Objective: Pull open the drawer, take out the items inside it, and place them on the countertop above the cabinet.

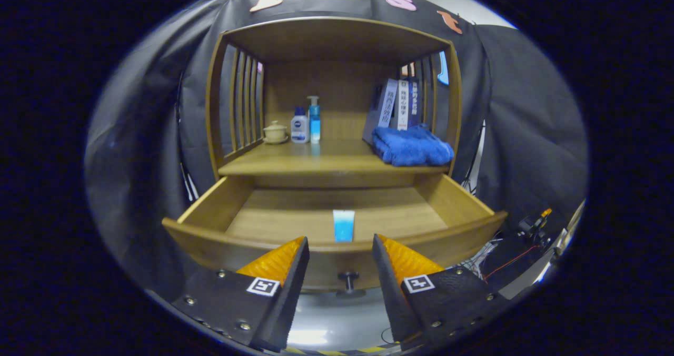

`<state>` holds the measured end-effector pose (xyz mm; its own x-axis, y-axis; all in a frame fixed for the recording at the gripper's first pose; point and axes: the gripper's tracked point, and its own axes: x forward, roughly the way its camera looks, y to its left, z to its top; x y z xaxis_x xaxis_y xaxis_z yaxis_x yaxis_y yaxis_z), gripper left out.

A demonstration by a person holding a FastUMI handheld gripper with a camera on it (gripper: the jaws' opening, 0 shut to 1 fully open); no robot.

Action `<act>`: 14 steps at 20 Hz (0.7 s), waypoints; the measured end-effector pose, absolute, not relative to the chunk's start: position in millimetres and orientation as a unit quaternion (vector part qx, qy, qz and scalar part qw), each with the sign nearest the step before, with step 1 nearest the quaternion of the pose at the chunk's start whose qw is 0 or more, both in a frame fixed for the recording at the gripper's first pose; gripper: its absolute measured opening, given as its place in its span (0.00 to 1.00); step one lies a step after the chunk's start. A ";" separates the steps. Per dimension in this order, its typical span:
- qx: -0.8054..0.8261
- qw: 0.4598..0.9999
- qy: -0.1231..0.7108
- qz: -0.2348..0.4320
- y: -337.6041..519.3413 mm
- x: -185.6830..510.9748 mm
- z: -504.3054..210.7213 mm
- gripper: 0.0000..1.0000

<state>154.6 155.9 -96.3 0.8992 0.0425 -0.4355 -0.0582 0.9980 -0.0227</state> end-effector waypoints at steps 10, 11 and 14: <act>0.027 0.901 0.432 -0.037 159.8 254.8 -174.0 0.71; 0.017 0.888 0.458 -0.043 157.4 256.5 -182.3 0.71; 0.007 0.850 0.522 -0.069 150.1 252.6 -213.7 0.71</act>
